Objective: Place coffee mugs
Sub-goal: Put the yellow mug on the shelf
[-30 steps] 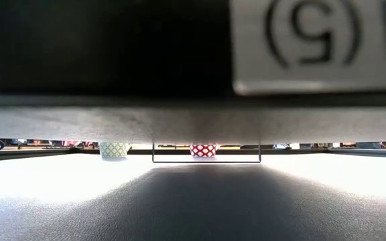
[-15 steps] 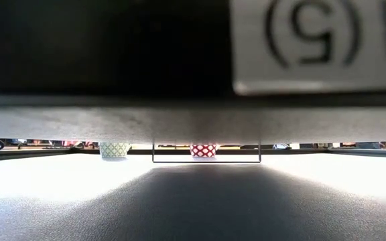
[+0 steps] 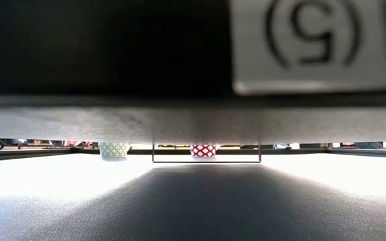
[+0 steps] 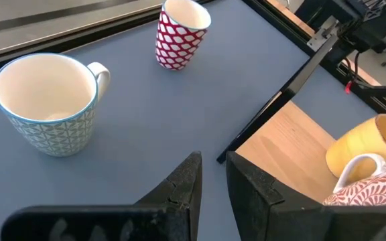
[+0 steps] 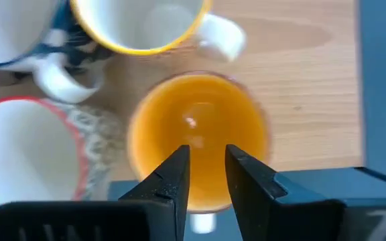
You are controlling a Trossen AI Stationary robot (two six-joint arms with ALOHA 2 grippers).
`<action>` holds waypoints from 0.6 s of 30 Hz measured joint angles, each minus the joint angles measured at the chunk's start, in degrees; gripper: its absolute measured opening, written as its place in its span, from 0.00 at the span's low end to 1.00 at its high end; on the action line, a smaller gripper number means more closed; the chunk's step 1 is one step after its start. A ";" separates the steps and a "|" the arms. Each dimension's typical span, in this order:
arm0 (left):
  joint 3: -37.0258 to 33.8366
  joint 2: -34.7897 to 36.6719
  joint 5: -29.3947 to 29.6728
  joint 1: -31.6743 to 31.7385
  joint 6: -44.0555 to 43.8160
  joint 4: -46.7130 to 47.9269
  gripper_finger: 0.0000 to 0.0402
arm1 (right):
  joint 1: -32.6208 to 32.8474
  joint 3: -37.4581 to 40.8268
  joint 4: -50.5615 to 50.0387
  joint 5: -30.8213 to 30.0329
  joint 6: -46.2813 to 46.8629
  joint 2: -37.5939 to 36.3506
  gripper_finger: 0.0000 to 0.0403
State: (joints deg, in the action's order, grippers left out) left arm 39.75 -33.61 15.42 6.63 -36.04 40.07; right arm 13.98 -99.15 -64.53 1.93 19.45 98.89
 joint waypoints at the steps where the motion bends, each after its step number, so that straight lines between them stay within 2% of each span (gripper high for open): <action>1: 0.00 0.00 0.02 0.00 0.01 0.00 0.13 | -0.07 0.00 -0.30 -1.25 -0.41 0.00 0.22; 7: 0.00 0.00 0.02 0.02 0.48 -0.02 0.13 | -1.07 0.02 -0.81 -5.42 -3.42 0.46 0.26; 18: 0.00 0.00 0.02 0.00 0.60 -0.07 0.13 | -4.90 1.64 -1.46 -3.22 -4.10 0.66 0.33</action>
State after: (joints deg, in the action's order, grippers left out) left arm 39.75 -33.61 15.44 6.63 -35.44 40.01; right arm 9.08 -97.51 -65.99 -1.29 15.35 99.55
